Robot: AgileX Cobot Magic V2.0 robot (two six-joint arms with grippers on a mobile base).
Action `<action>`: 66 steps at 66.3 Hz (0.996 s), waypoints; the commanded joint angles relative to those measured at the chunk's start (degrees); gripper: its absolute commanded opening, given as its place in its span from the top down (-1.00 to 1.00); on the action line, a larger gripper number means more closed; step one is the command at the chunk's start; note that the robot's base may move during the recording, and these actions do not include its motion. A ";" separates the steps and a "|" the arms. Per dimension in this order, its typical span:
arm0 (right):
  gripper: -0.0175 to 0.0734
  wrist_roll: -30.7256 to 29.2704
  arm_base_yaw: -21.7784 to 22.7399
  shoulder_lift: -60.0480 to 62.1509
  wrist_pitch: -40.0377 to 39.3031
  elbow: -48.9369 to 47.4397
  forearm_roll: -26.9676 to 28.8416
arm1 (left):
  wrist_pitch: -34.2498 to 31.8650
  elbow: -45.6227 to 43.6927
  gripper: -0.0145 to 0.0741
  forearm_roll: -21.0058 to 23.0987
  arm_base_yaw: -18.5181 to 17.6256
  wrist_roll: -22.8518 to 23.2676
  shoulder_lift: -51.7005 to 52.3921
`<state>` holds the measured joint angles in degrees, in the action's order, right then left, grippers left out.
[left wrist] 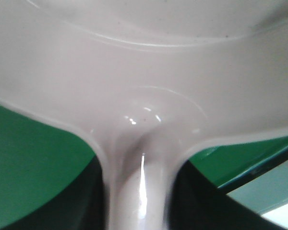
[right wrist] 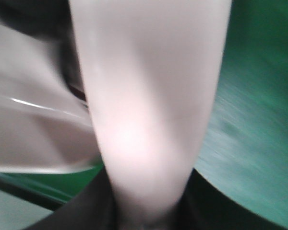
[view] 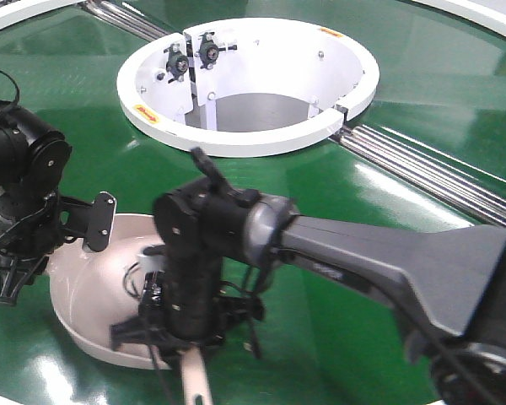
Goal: Clean and inspect green conveyor with broom and dustpan
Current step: 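Sweep the black cables into the dustpan with the right-held brush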
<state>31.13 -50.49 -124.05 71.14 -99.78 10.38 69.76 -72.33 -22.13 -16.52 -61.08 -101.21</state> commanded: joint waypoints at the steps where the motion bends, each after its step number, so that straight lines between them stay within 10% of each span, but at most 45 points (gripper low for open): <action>1: 0.60 -1.63 -1.24 1.39 2.80 -9.94 2.95 | 1.72 -1.45 0.69 -0.67 -0.28 1.01 2.32; 21: 0.60 -5.53 -1.76 -0.19 2.80 -19.48 7.84 | 1.72 -1.45 0.69 -0.55 -0.28 1.01 2.32; 66: 0.60 -5.52 4.20 10.47 2.80 -4.03 -8.17 | 1.72 -1.45 0.69 -0.55 -0.28 1.01 2.32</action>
<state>26.28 -48.33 -121.46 70.98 -107.03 6.34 70.12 -72.33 -22.95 -16.35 -60.42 -101.21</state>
